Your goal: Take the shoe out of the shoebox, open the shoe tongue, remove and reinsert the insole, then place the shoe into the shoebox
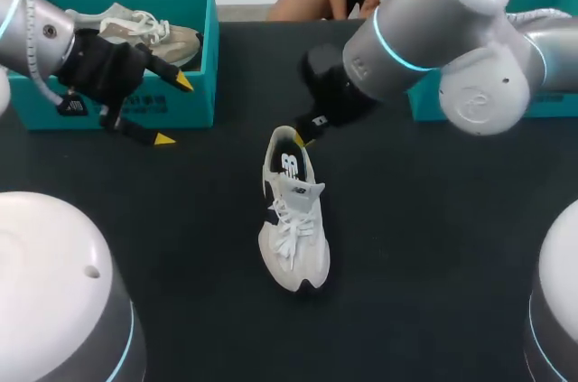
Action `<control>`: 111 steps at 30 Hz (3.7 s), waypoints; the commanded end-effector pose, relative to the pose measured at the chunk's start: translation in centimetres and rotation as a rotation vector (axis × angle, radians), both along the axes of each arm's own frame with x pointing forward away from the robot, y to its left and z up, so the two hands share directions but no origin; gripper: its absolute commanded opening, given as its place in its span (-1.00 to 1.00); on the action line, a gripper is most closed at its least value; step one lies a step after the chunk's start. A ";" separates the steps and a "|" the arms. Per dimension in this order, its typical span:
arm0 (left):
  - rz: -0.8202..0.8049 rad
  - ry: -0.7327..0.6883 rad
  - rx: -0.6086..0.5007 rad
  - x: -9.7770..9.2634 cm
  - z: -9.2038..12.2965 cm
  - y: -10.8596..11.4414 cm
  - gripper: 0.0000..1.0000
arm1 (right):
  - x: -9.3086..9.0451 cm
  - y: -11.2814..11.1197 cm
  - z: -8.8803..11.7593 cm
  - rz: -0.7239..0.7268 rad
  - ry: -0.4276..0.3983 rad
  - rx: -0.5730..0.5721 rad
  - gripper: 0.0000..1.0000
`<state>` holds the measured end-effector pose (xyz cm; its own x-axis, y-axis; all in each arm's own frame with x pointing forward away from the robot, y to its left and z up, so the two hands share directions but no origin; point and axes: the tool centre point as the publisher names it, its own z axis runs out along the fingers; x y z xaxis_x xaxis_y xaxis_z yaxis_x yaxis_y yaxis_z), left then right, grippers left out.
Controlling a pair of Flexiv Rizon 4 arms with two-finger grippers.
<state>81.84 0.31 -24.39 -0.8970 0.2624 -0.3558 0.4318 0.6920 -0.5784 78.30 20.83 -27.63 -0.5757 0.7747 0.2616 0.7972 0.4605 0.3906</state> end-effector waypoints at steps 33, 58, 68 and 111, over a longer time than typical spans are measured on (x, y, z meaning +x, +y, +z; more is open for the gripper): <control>0.003 -0.004 0.002 -0.3 0.0 0.0 1.00 | -0.7 1.8 -4.2 -0.447 0.025 -0.259 -1.00; 0.003 -0.004 0.002 -0.3 0.0 0.0 1.00 | -1.1 1.2 -7.6 -0.560 -0.026 -0.401 -1.00; 0.003 -0.004 0.002 -0.3 0.0 0.0 1.00 | 0.5 2.2 -10.4 -0.527 -0.035 -0.448 -1.00; 0.003 -0.004 0.002 -0.3 0.0 0.0 1.00 | 2.2 -0.6 -9.6 -0.466 -0.098 -0.589 -1.00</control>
